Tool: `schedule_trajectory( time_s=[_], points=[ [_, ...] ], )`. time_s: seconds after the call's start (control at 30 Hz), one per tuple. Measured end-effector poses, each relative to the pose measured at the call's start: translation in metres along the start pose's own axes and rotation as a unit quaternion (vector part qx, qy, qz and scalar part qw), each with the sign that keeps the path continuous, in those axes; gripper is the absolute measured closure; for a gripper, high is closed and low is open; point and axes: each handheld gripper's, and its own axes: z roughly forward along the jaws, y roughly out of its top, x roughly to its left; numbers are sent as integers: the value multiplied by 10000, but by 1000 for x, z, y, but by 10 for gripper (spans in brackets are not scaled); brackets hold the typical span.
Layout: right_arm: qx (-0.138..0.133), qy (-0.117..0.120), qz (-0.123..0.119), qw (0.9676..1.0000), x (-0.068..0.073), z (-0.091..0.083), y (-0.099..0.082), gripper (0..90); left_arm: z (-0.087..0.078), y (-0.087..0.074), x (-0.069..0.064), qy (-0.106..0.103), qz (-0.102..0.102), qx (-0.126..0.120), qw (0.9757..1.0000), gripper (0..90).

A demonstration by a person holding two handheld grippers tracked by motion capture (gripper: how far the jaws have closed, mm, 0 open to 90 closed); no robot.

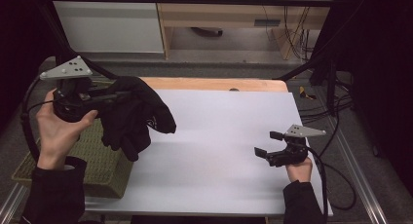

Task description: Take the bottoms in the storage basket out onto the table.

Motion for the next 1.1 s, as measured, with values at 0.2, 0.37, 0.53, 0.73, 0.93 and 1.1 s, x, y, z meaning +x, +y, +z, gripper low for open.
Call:
schedule_trajectory(
  time_s=[0.2, 0.37, 0.53, 0.73, 0.93, 1.1],
  points=[
    [-1, 0, -17, 10000, 0, -1, 0, 38, 11, -2, -4, -98, 18, 44, 9999, 760],
    [0, -2, -3, 10000, 0, 0, 0, 39, 21, -3, -8, -179, 48, 124, 9998, 760],
    [1, 1, -22, 10000, 0, -1, 0, 39, 30, -5, -12, -282, 61, 158, 9995, 760],
    [-2, 4, -7, 10000, 0, 0, 0, 39, 41, -12, -13, -380, 18, 246, 9990, 760],
    [4, -2, -9, 10000, 0, 0, 0, 38, 51, -19, -13, -416, -6, 360, 9985, 760],
    [12, -1, -12, 10000, 0, 0, 0, 38, 57, -23, -13, -441, -23, 428, 9981, 760]
  ],
)
